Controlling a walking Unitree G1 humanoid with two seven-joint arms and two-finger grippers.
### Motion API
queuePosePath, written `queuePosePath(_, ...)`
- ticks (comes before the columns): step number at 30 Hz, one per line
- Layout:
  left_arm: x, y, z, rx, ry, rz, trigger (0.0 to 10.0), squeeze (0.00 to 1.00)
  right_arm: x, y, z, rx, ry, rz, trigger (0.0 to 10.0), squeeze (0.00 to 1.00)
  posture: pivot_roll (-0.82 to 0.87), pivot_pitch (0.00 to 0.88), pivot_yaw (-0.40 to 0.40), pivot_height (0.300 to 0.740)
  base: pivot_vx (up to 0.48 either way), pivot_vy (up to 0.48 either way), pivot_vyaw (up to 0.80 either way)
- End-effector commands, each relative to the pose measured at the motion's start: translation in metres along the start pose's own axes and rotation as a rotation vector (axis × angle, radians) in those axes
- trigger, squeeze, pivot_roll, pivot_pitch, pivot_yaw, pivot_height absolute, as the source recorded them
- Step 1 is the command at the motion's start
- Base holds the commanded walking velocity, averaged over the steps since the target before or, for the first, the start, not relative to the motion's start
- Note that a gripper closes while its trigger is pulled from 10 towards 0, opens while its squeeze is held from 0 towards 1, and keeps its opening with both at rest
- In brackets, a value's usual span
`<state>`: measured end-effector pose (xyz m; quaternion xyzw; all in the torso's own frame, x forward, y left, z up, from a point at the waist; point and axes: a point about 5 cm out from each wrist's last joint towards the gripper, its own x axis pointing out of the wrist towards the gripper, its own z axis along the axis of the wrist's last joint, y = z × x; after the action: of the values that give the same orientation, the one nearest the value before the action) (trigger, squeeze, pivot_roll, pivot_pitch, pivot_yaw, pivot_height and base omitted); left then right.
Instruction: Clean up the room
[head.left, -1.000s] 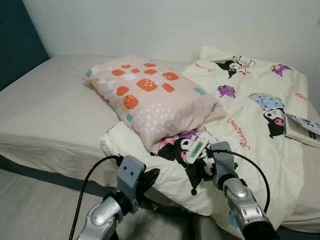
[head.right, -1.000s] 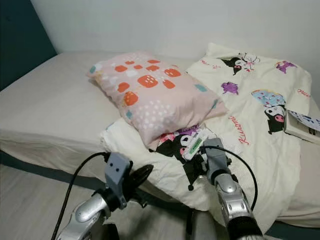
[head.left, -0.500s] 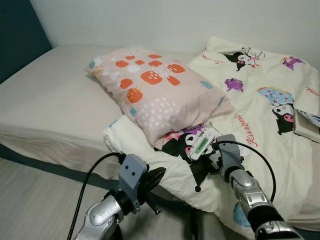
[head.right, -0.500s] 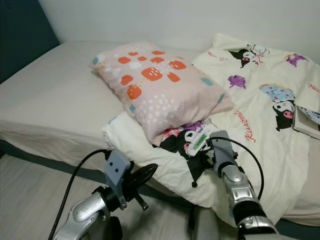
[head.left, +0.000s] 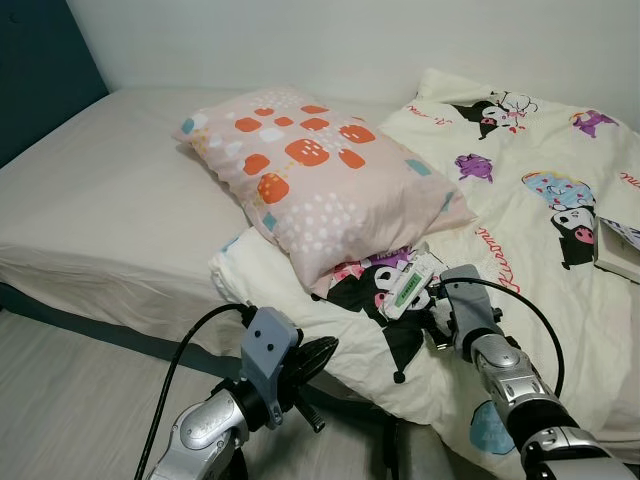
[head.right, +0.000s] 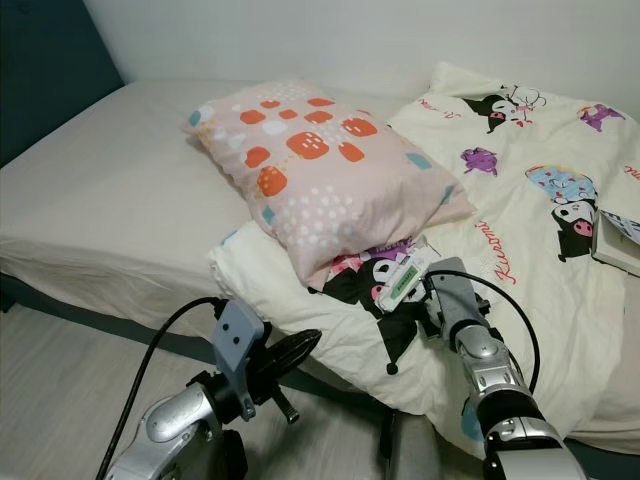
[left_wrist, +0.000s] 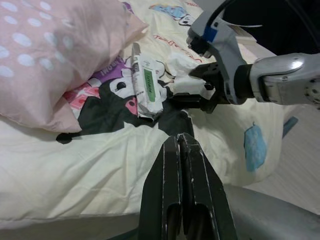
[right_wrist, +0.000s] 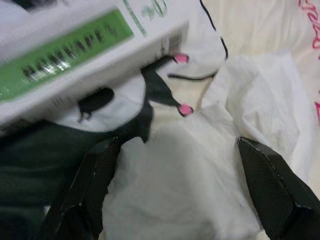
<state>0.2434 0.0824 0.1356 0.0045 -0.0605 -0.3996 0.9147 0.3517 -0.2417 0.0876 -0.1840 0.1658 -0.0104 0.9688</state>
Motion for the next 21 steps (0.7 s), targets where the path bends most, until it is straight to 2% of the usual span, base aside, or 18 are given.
queuePosePath(1, -0.004, -0.004, -0.003, -0.016, 0.021, -0.026, 10.0, 0.0, -0.001, -0.005, -0.006, -0.021, 0.036, -0.028, 10.0, 0.0, -0.02, 0.24, 0.037, 0.567, 0.0, 0.0, 0.0)
queuePosePath(7, -0.004, -0.006, -0.004, -0.016, 0.03, -0.042, 10.0, 0.0, -0.002, -0.013, -0.011, -0.037, 0.081, -0.07, 10.0, 0.0, -0.02, 0.229, 0.037, 0.567, 0.0, 0.0, 0.0)
queuePosePath(17, -0.003, -0.007, -0.004, -0.008, 0.037, -0.052, 10.0, 0.0, -0.002, -0.015, -0.014, -0.038, 0.105, -0.087, 10.0, 0.0, -0.02, 0.217, 0.038, 0.567, 0.0, 0.0, 0.0)
queuePosePath(21, -0.003, -0.008, -0.005, -0.004, 0.045, -0.061, 10.0, 0.0, -0.003, -0.017, -0.019, -0.009, 0.136, -0.118, 10.0, 0.0, -0.02, 0.213, 0.04, 0.567, 0.0, 0.0, 0.0)
